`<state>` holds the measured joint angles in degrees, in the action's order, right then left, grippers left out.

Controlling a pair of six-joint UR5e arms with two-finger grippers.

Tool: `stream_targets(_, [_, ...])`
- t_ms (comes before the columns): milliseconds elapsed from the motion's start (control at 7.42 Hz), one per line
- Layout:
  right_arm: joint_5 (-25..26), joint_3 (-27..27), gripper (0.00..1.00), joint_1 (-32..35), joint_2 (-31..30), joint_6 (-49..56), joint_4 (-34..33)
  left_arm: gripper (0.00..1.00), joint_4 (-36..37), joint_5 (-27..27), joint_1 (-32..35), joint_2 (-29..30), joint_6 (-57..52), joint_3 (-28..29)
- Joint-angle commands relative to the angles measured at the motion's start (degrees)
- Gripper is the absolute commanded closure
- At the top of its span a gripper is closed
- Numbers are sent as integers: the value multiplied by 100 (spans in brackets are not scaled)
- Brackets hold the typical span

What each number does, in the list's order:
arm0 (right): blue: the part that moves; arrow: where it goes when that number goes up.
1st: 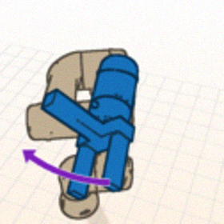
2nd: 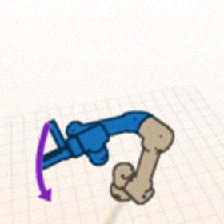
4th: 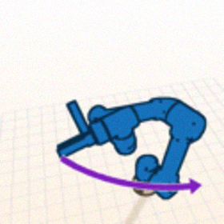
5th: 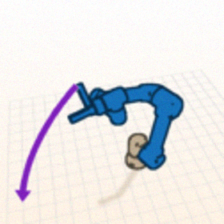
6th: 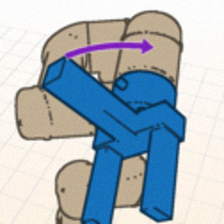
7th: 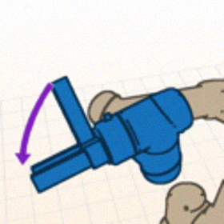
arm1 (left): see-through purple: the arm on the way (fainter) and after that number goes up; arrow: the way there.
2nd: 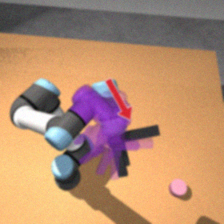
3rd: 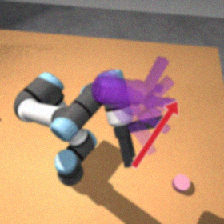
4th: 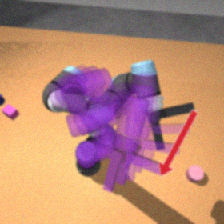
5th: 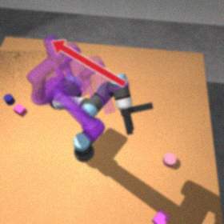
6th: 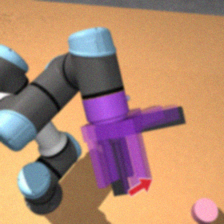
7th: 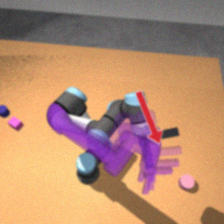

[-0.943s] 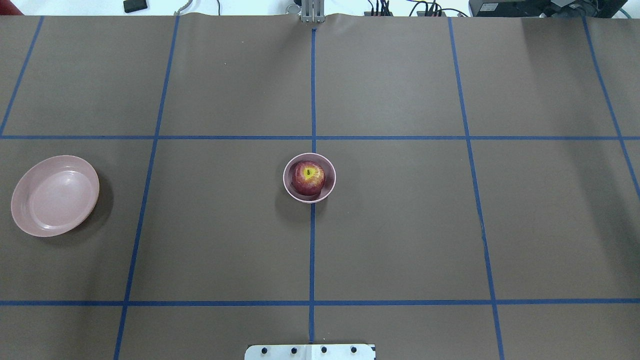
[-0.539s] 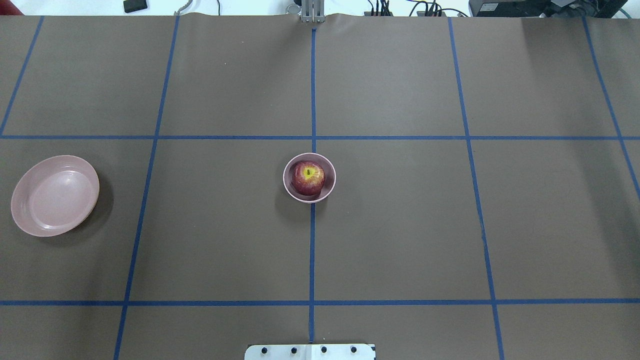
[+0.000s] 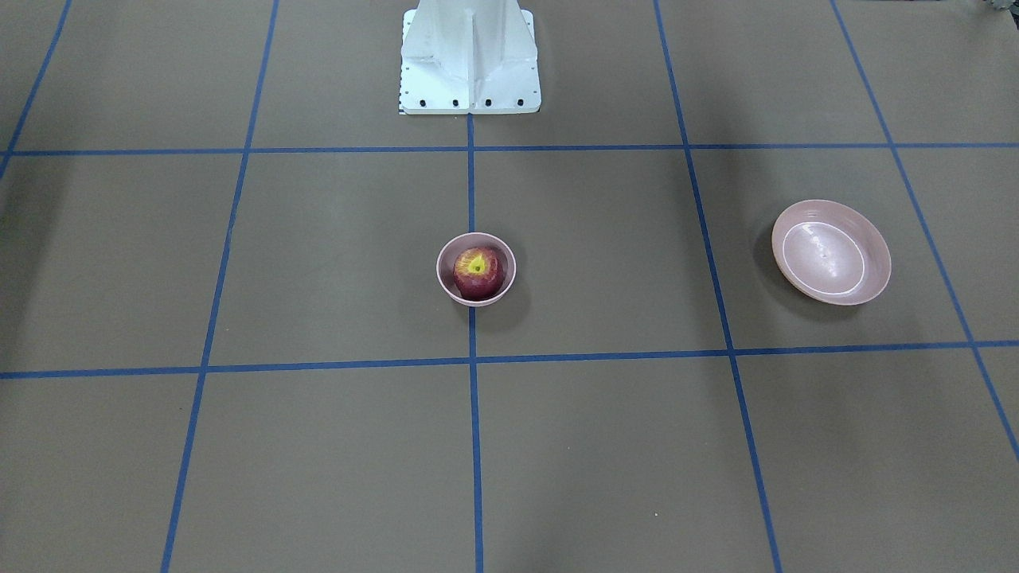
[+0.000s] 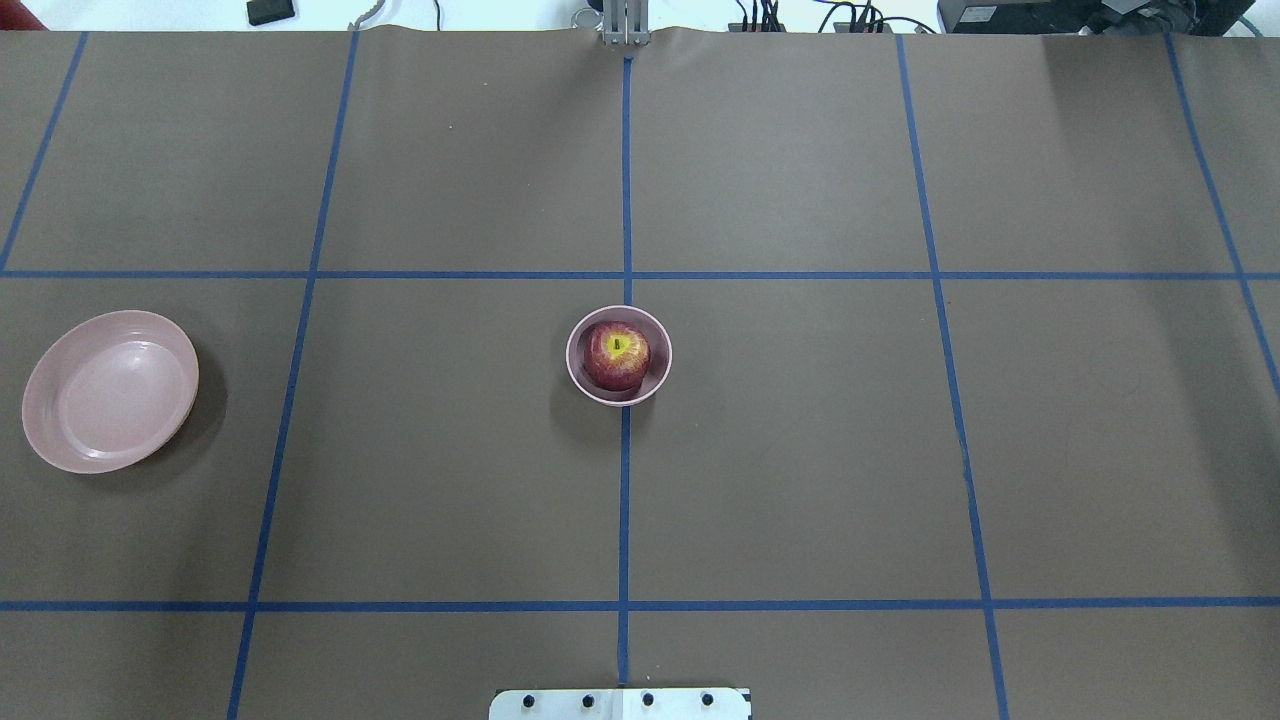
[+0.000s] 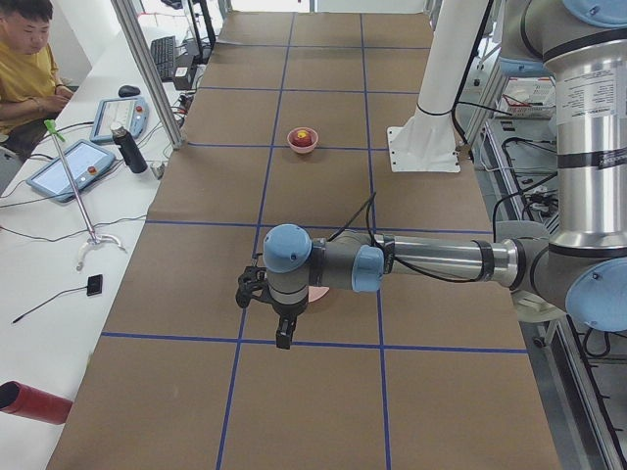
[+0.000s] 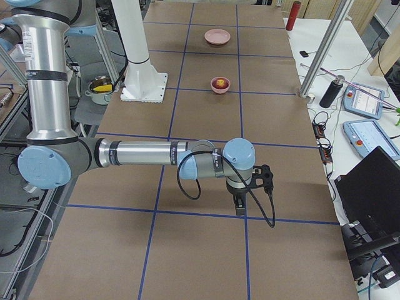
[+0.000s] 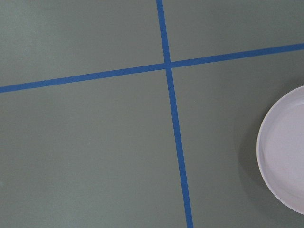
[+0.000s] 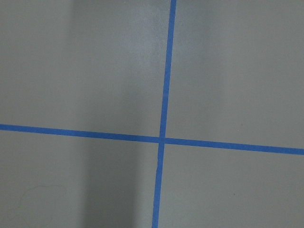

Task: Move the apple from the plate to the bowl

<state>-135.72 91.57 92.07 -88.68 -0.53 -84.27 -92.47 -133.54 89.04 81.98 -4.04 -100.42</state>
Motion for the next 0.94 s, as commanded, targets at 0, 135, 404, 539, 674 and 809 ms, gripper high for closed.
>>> stream_targets(0, [-51,-8,0,-13,0,-287,68,2,-34,3,8,-6,0,-4])
stream_targets(135, [-60,1,0,-13,0,-377,86,2,-34,3,8,-6,0,-4])
stream_targets(404, [-60,1,0,-40,0,-386,87,2,-34,3,-1,-15,0,-4])
stream_targets(539, [-60,-8,0,-57,0,-386,87,2,-34,3,-1,-15,0,-4])
stream_targets(674, [-60,-17,0,-57,0,-386,87,2,-25,3,8,-15,0,-4])
stream_targets(809, [-60,-25,0,-66,0,-386,87,2,-34,3,-1,-15,0,-4])
